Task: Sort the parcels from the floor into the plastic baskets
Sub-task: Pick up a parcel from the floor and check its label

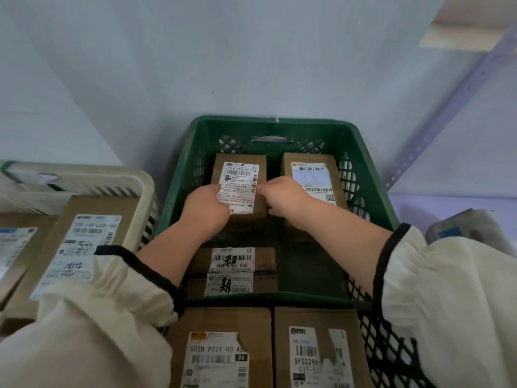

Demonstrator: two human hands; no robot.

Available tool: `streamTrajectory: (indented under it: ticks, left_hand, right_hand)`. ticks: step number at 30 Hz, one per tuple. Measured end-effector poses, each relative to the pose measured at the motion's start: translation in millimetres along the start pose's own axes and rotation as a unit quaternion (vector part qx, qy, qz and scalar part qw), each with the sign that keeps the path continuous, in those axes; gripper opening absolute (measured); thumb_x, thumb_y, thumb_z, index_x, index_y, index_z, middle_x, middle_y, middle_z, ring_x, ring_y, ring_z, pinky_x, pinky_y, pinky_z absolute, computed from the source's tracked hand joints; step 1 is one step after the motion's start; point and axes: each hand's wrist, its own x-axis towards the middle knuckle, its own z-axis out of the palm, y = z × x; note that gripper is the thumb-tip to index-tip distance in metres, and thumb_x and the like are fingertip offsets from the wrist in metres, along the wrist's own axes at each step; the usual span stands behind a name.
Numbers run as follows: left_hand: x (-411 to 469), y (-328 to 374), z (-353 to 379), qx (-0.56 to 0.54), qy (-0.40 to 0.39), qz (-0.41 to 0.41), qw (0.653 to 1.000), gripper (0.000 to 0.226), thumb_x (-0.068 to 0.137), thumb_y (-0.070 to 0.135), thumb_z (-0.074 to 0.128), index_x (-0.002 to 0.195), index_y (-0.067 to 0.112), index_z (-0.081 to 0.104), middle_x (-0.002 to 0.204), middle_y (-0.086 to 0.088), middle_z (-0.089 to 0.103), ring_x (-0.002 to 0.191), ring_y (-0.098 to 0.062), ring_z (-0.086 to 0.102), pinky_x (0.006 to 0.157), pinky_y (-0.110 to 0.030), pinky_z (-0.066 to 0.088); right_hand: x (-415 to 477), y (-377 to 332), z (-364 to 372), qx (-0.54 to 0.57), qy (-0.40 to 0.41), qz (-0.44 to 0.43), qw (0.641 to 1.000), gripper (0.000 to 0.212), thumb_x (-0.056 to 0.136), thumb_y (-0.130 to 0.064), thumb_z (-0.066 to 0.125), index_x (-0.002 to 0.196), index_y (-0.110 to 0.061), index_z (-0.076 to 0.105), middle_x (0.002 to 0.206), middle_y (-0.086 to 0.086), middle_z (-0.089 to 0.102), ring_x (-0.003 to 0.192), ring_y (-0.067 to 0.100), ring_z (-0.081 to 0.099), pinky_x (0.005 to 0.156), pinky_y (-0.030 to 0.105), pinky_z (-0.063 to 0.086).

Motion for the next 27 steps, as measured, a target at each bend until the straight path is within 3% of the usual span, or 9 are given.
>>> streamTrajectory:
  ticks: [2,5,11,15,17,19,21,23,27]
  left_hand:
    - [-1,0,2,-0.044,-0.005,0.019,0.999,0.037,0.089,0.008,0.055,0.124,0.019,0.060,0.119,0.000,0.066,0.102,-0.014,0.060,0.079,-0.016,0.043]
    - [-1,3,11,-0.058,-0.035,0.044,0.997,0.049,0.089,0.007,0.057,0.134,0.024,0.051,0.126,0.002,0.062,0.116,-0.014,0.056,0.090,-0.021,0.038]
    - [4,0,19,-0.044,-0.044,0.067,0.996,0.053,0.087,0.006,0.059,0.135,0.026,0.049,0.126,0.002,0.062,0.115,-0.015,0.056,0.089,-0.020,0.038]
    - [6,0,19,-0.078,-0.051,0.067,0.993,0.054,0.085,0.003,0.061,0.134,0.025,0.051,0.127,0.002,0.062,0.116,-0.013,0.056,0.092,-0.021,0.039]
    - [5,2,16,-0.103,-0.047,0.069,0.991,0.055,0.084,0.001,0.063,0.133,0.022,0.051,0.128,0.001,0.060,0.119,-0.015,0.054,0.092,-0.021,0.039]
    - [4,6,11,-0.124,-0.014,0.039,0.991,0.056,0.083,0.003,0.065,0.135,0.016,0.048,0.130,-0.004,0.058,0.120,-0.020,0.053,0.090,-0.022,0.036]
    - [0,5,4,-0.072,-0.003,-0.007,0.997,0.042,0.085,0.013,0.065,0.125,0.013,0.056,0.123,-0.007,0.062,0.105,-0.019,0.059,0.083,-0.018,0.038]
    - [-11,1,-3,0.073,-0.107,-0.026,0.991,0.022,0.085,0.025,0.064,0.105,0.015,0.063,0.106,-0.006,0.066,0.084,-0.012,0.060,0.062,-0.018,0.043]
    - [-40,-4,1,0.400,-0.330,0.047,0.854,0.061,0.077,0.036,0.074,0.129,0.017,0.048,0.124,-0.004,0.057,0.109,-0.020,0.055,0.091,-0.033,0.048]
  right_hand:
    - [-1,2,-7,-0.028,0.011,0.005,1.000,0.018,0.094,-0.016,0.048,0.097,-0.005,0.062,0.073,-0.001,0.053,0.066,0.010,0.049,0.075,0.033,0.054]
    - [-6,5,-17,-0.085,0.026,0.000,0.996,0.017,0.094,-0.016,0.046,0.088,-0.005,0.058,0.069,0.002,0.051,0.060,0.013,0.046,0.053,0.023,0.038]
    - [-13,12,-20,-0.104,0.017,-0.042,0.993,0.025,0.095,-0.012,0.041,0.079,-0.001,0.057,0.080,0.014,0.058,0.071,0.023,0.052,0.061,0.031,0.039]
    - [-27,17,-7,-0.130,0.033,-0.116,0.984,0.035,0.098,-0.013,0.041,0.127,-0.003,0.057,0.129,0.010,0.059,0.115,0.023,0.054,0.083,0.020,0.039]
    - [-33,15,-3,-0.137,0.008,-0.136,0.981,0.033,0.098,-0.013,0.042,0.124,-0.004,0.060,0.126,0.009,0.061,0.113,0.020,0.054,0.084,0.018,0.037]
    - [-37,14,-3,-0.175,-0.035,-0.123,0.976,0.028,0.096,-0.016,0.045,0.098,-0.004,0.070,0.097,0.009,0.068,0.089,0.019,0.060,0.075,0.025,0.044]
    - [-42,16,-5,-0.236,-0.074,-0.081,0.966,0.031,0.094,-0.019,0.048,0.068,-0.009,0.062,0.066,0.004,0.056,0.062,0.014,0.051,0.053,0.024,0.038]
    - [-48,22,-6,-0.280,-0.105,-0.017,0.954,0.031,0.093,-0.019,0.050,0.063,-0.012,0.051,0.061,0.002,0.049,0.056,0.012,0.047,0.043,0.020,0.036]
    - [-58,43,0,-0.249,-0.146,0.087,0.954,0.024,0.093,-0.017,0.049,0.070,-0.010,0.051,0.068,0.006,0.050,0.060,0.018,0.049,0.052,0.024,0.041]
